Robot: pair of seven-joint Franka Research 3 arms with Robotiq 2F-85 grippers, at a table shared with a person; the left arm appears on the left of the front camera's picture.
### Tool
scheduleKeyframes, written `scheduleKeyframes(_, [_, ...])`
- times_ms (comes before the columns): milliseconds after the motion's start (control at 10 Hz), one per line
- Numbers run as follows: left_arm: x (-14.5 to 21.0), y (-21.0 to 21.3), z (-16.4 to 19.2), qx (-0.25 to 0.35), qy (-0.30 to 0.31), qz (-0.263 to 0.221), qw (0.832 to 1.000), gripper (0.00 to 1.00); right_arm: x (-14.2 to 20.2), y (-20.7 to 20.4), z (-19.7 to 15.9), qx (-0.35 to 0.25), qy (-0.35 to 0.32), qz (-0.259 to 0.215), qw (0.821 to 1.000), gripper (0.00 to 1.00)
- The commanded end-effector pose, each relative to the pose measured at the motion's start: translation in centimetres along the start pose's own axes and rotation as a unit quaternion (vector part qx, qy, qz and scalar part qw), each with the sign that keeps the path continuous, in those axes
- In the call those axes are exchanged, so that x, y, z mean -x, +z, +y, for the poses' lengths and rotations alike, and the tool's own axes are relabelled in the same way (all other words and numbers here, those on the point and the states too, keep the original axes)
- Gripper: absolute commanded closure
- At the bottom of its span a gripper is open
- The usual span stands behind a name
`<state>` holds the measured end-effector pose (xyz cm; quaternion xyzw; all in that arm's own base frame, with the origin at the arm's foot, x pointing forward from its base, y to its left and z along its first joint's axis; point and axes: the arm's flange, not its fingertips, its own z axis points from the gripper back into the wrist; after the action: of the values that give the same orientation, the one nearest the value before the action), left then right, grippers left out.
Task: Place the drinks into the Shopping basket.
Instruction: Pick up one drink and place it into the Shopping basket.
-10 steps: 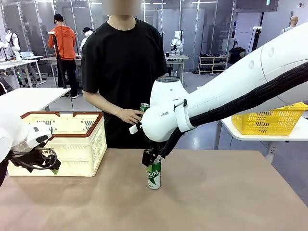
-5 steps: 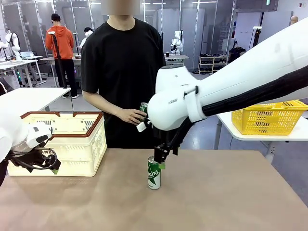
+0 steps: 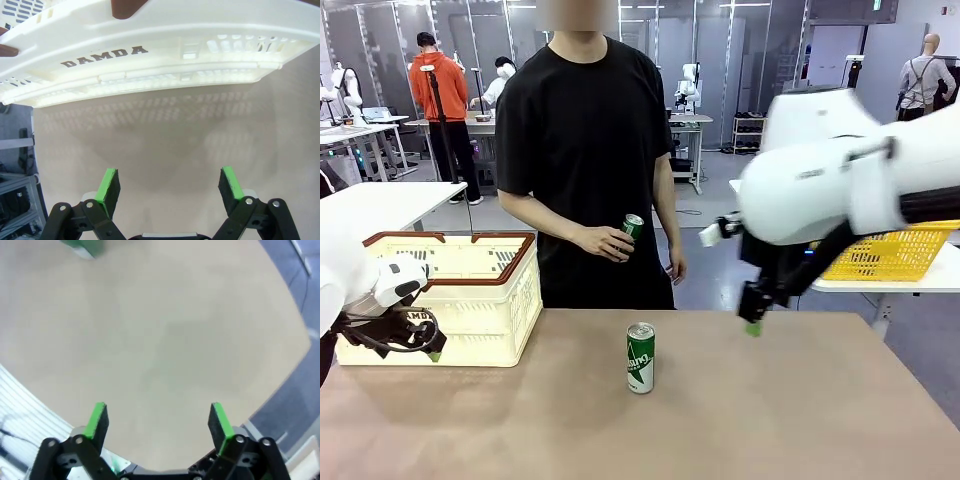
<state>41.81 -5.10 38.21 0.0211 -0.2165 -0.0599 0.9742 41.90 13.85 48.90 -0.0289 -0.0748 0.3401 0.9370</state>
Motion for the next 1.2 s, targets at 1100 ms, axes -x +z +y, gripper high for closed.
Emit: scheduleKeyframes(1100, [0.0, 0.0, 0.0, 0.0, 0.0, 0.0, 1.0, 0.0, 10.0, -0.1, -5.0, -0.005, -0.127, -0.011, 0.992, 0.0])
